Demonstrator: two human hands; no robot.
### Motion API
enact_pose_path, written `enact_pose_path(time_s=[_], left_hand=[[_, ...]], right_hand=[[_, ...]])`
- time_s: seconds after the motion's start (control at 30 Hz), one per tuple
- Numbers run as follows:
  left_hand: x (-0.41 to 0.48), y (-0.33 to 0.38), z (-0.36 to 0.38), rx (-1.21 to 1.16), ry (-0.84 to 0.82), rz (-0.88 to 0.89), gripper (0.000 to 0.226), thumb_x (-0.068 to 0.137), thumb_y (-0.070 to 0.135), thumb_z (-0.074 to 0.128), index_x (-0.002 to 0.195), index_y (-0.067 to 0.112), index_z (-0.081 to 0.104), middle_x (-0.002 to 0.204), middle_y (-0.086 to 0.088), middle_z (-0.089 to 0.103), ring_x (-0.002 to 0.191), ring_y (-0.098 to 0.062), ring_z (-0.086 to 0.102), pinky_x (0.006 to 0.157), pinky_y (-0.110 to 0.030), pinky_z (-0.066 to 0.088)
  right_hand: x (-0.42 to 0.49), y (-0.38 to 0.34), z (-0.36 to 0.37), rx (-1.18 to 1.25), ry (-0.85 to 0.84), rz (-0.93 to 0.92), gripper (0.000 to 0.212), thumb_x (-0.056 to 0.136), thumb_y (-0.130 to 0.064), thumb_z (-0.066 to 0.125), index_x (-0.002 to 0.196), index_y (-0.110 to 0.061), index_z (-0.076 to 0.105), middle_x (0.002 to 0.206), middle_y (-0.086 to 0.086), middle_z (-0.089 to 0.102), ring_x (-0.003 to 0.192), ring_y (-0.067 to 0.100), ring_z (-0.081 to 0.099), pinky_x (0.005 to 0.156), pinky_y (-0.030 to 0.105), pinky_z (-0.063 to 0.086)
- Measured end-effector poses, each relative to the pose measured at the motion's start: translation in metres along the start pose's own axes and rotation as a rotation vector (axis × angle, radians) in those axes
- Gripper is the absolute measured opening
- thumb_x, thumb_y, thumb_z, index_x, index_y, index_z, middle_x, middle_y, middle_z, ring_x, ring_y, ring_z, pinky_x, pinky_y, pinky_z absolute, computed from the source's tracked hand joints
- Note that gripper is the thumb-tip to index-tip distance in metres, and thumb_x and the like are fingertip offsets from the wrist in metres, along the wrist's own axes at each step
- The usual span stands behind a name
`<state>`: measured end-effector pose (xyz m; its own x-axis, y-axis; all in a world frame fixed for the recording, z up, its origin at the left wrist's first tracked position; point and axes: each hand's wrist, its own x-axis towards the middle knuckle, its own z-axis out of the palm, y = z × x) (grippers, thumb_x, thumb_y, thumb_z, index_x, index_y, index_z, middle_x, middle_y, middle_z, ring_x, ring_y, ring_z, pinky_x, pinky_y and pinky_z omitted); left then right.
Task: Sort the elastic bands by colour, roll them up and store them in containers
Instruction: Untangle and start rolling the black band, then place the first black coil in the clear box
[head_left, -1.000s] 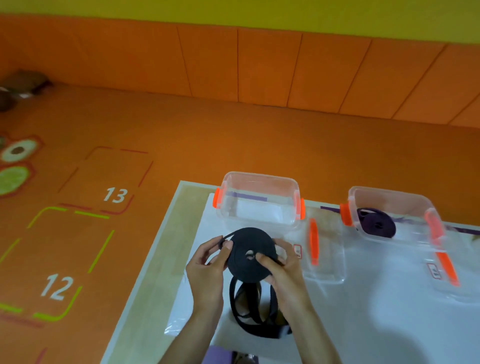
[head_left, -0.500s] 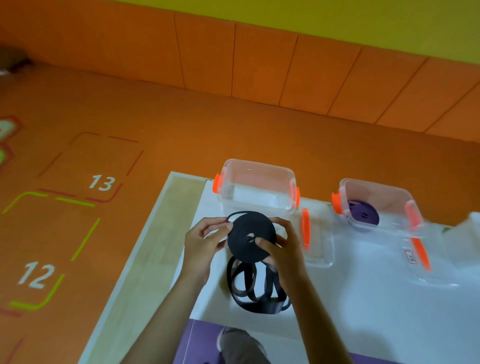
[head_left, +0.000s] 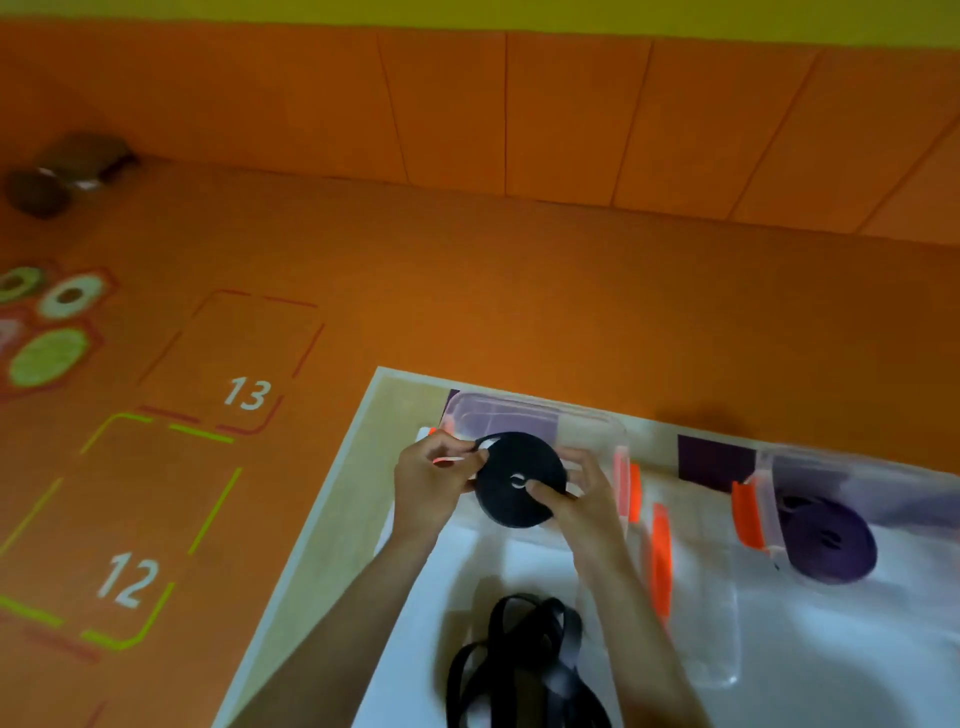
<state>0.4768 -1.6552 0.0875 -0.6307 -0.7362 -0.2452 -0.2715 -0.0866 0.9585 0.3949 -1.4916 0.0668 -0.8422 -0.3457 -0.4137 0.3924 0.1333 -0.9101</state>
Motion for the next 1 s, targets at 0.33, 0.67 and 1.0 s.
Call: enact_pose_path(time_s=[0.33,0.67,1.0], left_hand=[[0.075,-0.055,0.065,0.335,0.018,-0.045,0.022,0.084,-0.008,0.082,0.075,0.006,0.068,0.084,-0.02,0.074,0.085,-0.042,0.074,0.081,-0.056,0.062],[0.109,-0.095,0.093,0.634,-0.049,-0.208,0.021,0.093,0.013,0.079,0.099,-0.005,0.071,0.105,-0.02,0.075,0.102,-0.035,0.071,0.098,-0.037,0.051],[0.129,-0.107,0.102,0.734,-0.117,-0.277,0.026,0.094,0.025,0.079,0.108,0.004,0.073,0.112,-0.014,0.076,0.108,-0.031,0.071,0.1,-0.034,0.053]], right_hand=[[0.088,0.026,-0.006,-0.516,0.002,0.119,0.053,0.085,-0.01,0.082,0.129,-0.016,0.054,0.108,0.002,0.069,0.097,0.021,0.069,0.057,0.01,0.041],[0.12,0.058,-0.002,-0.719,-0.058,0.346,0.053,0.093,-0.005,0.073,0.139,-0.004,0.046,0.139,0.021,0.048,0.123,0.041,0.059,0.097,0.051,0.059],[0.144,0.073,0.0,-0.771,-0.031,0.329,0.038,0.1,-0.01,0.062,0.135,0.005,0.056,0.136,0.025,0.06,0.123,0.039,0.063,0.105,0.045,0.054]])
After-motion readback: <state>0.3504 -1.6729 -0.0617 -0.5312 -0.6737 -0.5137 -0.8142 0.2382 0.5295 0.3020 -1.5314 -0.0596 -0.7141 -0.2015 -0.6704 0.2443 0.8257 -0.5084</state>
